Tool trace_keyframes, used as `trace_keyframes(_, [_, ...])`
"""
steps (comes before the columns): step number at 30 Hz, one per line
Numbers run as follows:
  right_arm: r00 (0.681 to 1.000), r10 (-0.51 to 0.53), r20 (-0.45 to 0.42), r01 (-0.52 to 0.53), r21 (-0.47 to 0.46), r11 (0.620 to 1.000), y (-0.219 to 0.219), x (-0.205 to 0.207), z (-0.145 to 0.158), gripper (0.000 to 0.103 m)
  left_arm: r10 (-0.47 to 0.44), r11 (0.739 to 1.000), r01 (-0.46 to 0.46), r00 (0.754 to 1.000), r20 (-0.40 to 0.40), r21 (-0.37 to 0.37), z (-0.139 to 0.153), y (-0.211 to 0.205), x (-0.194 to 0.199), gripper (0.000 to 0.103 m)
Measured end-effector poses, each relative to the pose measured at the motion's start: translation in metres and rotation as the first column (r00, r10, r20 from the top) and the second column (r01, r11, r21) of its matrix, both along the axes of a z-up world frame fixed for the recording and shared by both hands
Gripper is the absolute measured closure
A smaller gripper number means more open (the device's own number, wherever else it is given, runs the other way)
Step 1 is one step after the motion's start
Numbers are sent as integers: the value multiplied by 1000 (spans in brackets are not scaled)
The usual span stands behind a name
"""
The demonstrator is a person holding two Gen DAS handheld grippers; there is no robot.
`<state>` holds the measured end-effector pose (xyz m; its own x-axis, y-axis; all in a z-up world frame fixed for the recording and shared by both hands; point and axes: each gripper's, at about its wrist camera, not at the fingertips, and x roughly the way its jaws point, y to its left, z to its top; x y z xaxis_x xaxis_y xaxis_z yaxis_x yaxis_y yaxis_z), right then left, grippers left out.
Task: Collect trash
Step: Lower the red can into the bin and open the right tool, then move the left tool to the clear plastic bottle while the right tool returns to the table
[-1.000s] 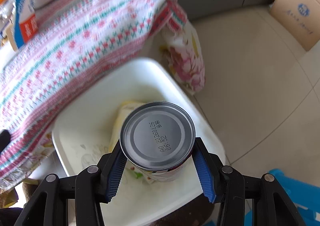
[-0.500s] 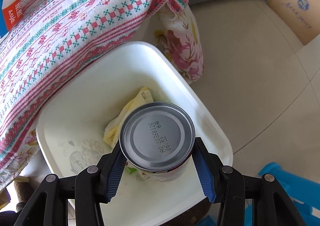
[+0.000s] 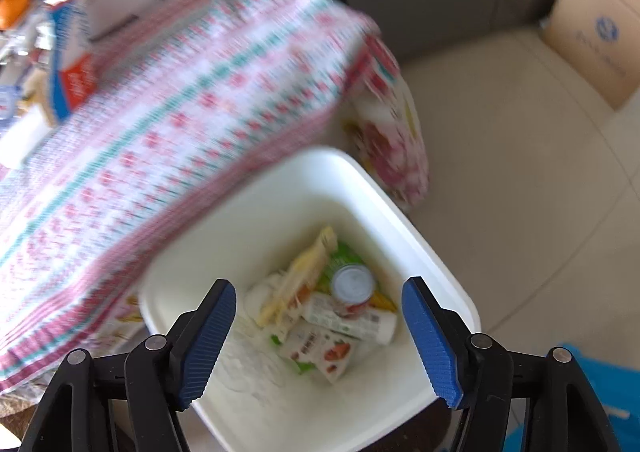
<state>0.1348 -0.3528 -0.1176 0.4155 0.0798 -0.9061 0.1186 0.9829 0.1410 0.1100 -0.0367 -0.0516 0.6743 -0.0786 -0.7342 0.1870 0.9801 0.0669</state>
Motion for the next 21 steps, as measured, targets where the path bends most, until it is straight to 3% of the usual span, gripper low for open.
trace_keyframes(7, [990,34,136,-29,-36,999,21,-6,35,21,94,996,-93,995,33,-12,10,28,6,5])
trace_keyframes(13, [987,10,161,-2,-47,999,29,-3,42,17,141,990,-141,990,7,-6,3,51,15,0])
trace_keyframes(18, [981,26,194,-14,-63,998,44,8,47,7,166,985,-167,986,32,44,0,63,29,0])
trace_keyframes(21, [972,36,232,-11,-108,994,56,16,50,1,166,986,-166,986,19,19,-2,71,45,0])
